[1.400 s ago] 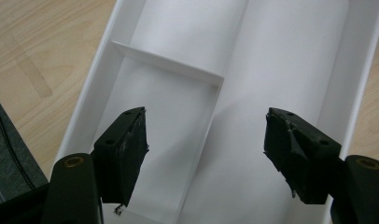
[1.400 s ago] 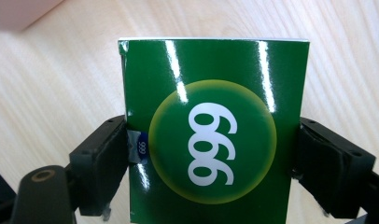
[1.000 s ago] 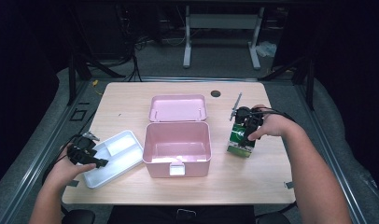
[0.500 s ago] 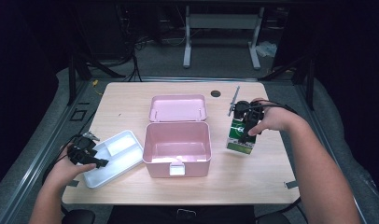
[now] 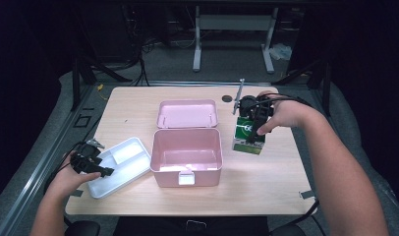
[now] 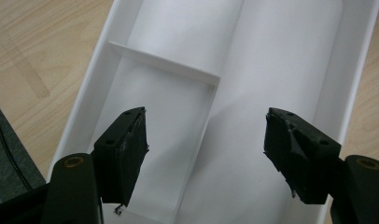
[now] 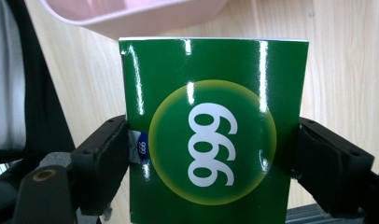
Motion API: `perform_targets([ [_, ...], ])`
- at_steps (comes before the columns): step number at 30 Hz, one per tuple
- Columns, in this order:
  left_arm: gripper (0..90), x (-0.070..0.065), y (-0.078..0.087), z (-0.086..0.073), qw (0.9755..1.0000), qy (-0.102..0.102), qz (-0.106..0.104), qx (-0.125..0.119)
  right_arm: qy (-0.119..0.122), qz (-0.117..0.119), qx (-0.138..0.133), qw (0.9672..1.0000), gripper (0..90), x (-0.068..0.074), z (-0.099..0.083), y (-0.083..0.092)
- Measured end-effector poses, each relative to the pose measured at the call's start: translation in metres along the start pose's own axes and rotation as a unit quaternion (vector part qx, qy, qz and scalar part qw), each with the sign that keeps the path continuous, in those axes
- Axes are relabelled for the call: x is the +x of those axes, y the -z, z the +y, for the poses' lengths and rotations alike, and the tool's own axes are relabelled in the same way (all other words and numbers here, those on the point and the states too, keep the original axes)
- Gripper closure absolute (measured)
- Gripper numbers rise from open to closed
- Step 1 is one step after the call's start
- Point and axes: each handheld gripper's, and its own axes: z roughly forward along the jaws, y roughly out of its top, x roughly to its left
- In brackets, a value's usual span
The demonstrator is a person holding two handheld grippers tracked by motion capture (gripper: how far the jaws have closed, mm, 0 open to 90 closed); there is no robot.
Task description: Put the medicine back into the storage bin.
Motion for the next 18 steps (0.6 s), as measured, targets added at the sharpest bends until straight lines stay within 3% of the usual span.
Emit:
perform_targets([
  [12, 30.3, -0.001, 0.000, 0.000, 1.0000, -0.001, -0.001, 0.000, 0.041, 0.008, -0.019, 0.9989, 17.1, 0.015, 0.030, 0.022],
  [18, 30.3, -0.001, 0.001, 0.000, 1.0000, -0.004, -0.001, 0.000, 0.059, 0.012, -0.023, 0.9979, 17.2, 0.019, 0.049, 0.025],
])
